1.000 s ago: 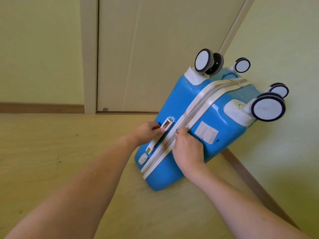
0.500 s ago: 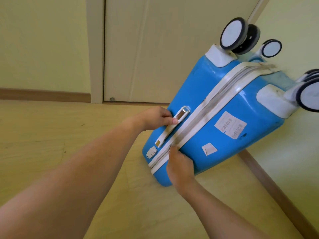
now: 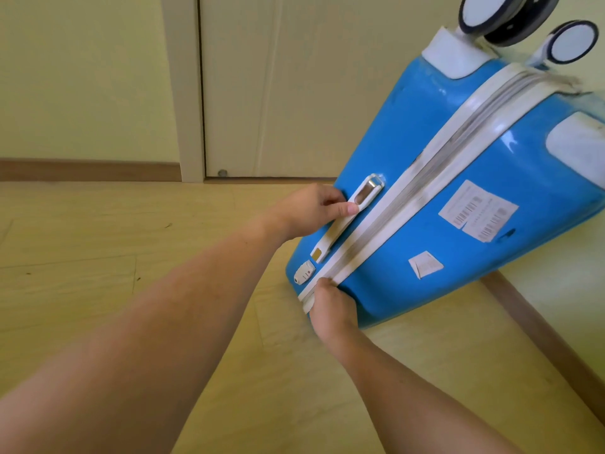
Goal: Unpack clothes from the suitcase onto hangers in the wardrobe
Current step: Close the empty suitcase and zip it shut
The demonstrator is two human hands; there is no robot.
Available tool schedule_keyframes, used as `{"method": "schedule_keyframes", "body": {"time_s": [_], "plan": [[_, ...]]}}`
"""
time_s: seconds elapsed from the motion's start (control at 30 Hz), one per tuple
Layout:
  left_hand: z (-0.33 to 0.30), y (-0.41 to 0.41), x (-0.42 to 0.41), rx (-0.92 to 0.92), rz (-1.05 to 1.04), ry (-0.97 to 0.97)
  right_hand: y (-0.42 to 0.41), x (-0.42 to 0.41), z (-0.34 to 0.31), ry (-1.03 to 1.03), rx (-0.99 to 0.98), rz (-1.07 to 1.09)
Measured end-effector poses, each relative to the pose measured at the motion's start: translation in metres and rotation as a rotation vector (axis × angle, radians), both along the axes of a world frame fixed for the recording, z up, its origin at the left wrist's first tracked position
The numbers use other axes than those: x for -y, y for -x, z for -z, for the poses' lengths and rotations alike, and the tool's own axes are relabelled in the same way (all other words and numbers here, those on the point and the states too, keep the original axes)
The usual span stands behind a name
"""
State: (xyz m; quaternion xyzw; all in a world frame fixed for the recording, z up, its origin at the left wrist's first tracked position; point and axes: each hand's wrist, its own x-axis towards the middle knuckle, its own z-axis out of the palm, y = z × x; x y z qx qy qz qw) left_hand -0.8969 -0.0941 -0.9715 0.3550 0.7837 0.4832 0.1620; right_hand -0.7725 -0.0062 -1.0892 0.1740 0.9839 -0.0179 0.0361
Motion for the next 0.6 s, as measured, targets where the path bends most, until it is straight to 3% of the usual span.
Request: {"method": "schedule_keyframes", "body": {"time_s": [0.4, 0.6], "plan": [[0.01, 0.003, -0.001, 0.022, -0.044, -0.087, 0.01, 0.0, 0.039, -0.025, 0.058, -0.023], [0.02, 0.002, -0.004, 0.101, -0.087, -0.134, 0.003, -0.003, -0.005, -0.002, 0.051, -0.089]]}}
